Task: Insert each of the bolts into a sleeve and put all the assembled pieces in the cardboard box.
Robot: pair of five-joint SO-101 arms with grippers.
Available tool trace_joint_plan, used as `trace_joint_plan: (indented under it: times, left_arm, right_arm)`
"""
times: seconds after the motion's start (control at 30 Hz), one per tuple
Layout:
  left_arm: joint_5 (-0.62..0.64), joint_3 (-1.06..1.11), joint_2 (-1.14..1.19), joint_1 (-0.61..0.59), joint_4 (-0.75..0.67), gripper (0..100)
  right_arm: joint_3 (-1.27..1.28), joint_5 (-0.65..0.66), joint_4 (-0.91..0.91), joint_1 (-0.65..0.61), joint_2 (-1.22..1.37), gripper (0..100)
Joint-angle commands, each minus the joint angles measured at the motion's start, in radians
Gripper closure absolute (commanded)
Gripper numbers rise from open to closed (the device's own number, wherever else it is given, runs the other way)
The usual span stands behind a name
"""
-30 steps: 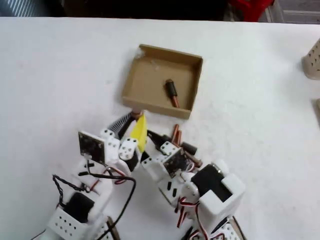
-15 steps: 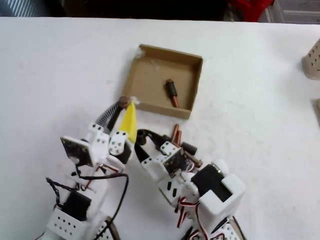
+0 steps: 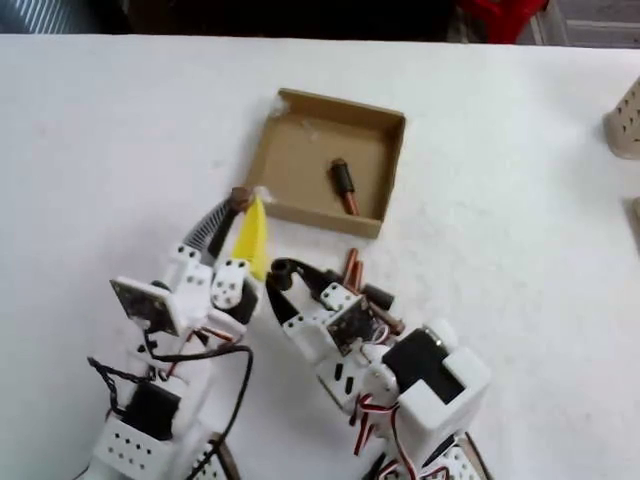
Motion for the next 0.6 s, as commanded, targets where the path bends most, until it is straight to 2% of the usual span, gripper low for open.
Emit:
trace_joint_plan:
  times: [0.0, 0.23, 0.57]
  left_arm:
    - [-0.008, -0.098, 0.182, -0.051, -0.086, 98]
    - [-0.005, -0.258, 0.599, -0.099, -0.284, 98]
    - [-0.002, -0.189, 0.559, -0.073, -0.292, 98]
  right_arm:
    - [0.003, -0.011, -0.002, -0.007, -0.002, 98.2]
    - [0.003, -0.011, -0.002, -0.004, -0.002, 98.2]
    - [-0.003, -0.011, -0.001, -0.002, -0.002, 98.2]
